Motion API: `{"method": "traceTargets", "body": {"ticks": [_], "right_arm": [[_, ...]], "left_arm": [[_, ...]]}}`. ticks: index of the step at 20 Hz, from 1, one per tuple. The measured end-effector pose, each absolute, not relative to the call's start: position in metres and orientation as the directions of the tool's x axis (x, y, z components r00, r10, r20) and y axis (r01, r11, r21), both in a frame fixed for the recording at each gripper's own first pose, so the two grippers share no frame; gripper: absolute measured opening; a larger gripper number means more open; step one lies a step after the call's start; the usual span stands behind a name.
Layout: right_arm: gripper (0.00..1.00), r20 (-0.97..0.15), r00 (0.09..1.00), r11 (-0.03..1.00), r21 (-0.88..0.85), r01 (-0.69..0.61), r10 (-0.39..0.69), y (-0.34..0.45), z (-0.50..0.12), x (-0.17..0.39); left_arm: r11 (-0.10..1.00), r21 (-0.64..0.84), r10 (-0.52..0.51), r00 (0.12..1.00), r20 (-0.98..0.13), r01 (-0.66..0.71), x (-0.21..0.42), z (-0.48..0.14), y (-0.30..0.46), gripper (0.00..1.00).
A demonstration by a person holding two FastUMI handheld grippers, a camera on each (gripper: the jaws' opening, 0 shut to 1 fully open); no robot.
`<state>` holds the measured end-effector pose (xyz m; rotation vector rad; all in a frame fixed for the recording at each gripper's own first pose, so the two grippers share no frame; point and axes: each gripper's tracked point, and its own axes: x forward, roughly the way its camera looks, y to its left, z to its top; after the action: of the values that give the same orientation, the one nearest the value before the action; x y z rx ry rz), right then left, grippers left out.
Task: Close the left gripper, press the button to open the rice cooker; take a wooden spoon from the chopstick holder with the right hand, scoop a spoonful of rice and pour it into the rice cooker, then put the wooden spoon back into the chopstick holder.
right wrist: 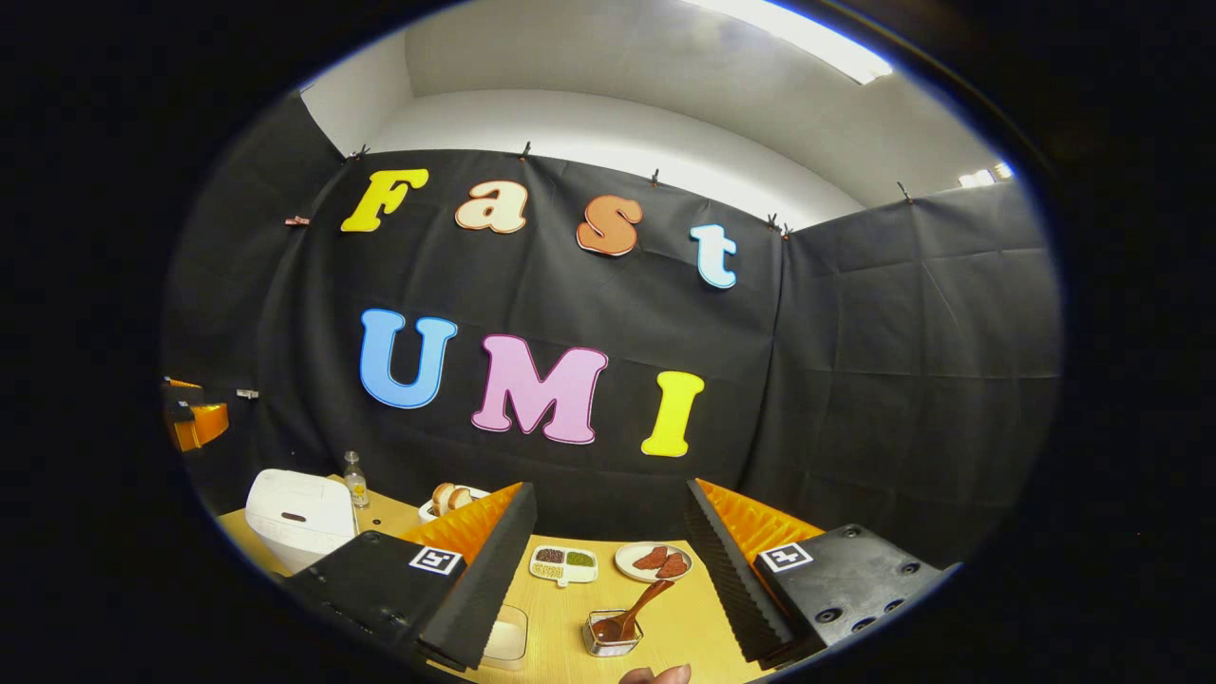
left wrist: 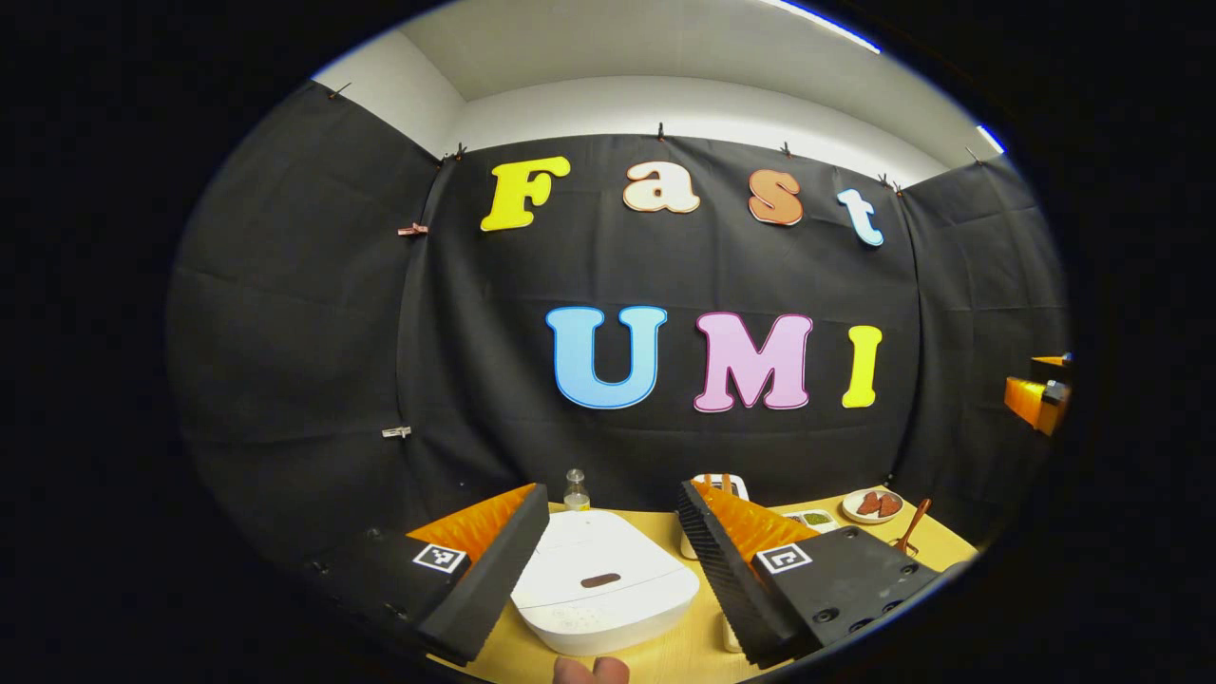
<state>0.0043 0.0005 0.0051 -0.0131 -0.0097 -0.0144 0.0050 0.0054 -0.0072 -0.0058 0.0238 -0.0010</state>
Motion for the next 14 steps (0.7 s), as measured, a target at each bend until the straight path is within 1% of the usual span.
{"method": "traceTargets", "body": {"ticks": [7, 9, 11, 12, 14], "right_arm": [[0.97, 0.004, 1.0, 0.999, -0.026, 0.019, -0.019, 0.001, 0.003, 0.005], [0.97, 0.004, 1.0, 0.999, -0.029, 0.02, -0.02, 0.003, 0.002, 0.006], [0.97, 0.0, 1.0, 0.999, -0.031, 0.02, -0.02, 0.004, -0.001, 0.006], [0.97, 0.0, 1.0, 0.999, -0.032, 0.02, -0.02, 0.004, -0.001, 0.006], [0.97, 0.005, 1.0, 1.0, -0.021, 0.021, -0.021, 0.004, 0.001, 0.007]], "left_arm": [[1.0, 0.017, -0.021, 1.0, 0.005, 0.021, 0.006, 0.0, 0.007, 0.95], [0.998, 0.039, -0.058, 0.998, 0.011, 0.058, 0.007, 0.003, 0.001, 0.93], [0.992, 0.059, -0.113, 0.994, 0.009, 0.113, 0.009, 0.004, -0.007, 0.82], [0.989, 0.076, -0.125, 0.992, 0.011, 0.124, 0.01, 0.005, -0.005, 0.65], [0.988, 0.109, -0.111, 0.994, -0.002, 0.11, 0.019, 0.001, 0.006, 0.37]]}}
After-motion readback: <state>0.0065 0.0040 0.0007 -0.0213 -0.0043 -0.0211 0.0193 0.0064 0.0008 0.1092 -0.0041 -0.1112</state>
